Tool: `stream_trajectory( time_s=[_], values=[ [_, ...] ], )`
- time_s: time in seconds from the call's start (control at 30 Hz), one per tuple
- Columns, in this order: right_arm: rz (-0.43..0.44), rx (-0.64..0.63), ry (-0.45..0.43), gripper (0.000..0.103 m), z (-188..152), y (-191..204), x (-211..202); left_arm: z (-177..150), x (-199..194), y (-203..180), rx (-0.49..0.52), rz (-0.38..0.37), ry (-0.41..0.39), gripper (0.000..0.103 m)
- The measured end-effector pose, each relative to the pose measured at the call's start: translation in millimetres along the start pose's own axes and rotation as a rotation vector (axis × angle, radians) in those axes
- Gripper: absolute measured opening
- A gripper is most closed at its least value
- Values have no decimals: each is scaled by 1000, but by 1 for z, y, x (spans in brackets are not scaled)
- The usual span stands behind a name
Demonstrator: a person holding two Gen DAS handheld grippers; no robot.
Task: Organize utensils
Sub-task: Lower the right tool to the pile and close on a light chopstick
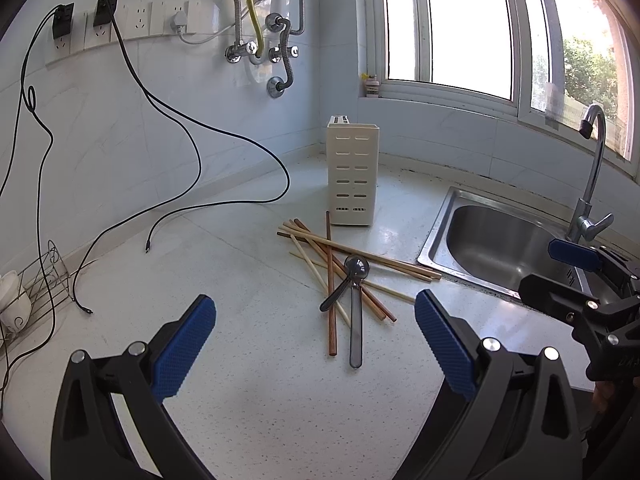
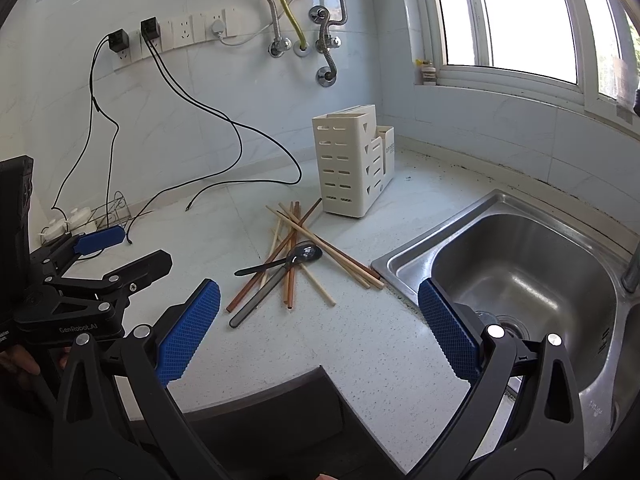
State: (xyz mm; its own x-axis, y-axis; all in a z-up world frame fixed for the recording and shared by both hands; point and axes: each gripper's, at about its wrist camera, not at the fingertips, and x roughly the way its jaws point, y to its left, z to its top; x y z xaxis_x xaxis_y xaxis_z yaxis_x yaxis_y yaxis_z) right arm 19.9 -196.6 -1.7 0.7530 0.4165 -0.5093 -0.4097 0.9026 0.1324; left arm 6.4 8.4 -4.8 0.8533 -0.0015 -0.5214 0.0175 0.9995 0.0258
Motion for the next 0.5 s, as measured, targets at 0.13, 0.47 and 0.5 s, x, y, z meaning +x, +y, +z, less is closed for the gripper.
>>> stream_trajectory(
  time_s=[0.13, 0.47, 0.5],
  values=[
    [6, 16, 14, 95, 1, -2, 3, 1, 2, 2, 9, -41, 8, 98],
    [11, 66, 97, 88, 5, -3, 31, 1, 29, 13, 44, -170, 69, 88],
    [12, 71, 103, 86, 5, -3, 35, 2, 33, 14, 47, -185, 73, 84]
  ],
)
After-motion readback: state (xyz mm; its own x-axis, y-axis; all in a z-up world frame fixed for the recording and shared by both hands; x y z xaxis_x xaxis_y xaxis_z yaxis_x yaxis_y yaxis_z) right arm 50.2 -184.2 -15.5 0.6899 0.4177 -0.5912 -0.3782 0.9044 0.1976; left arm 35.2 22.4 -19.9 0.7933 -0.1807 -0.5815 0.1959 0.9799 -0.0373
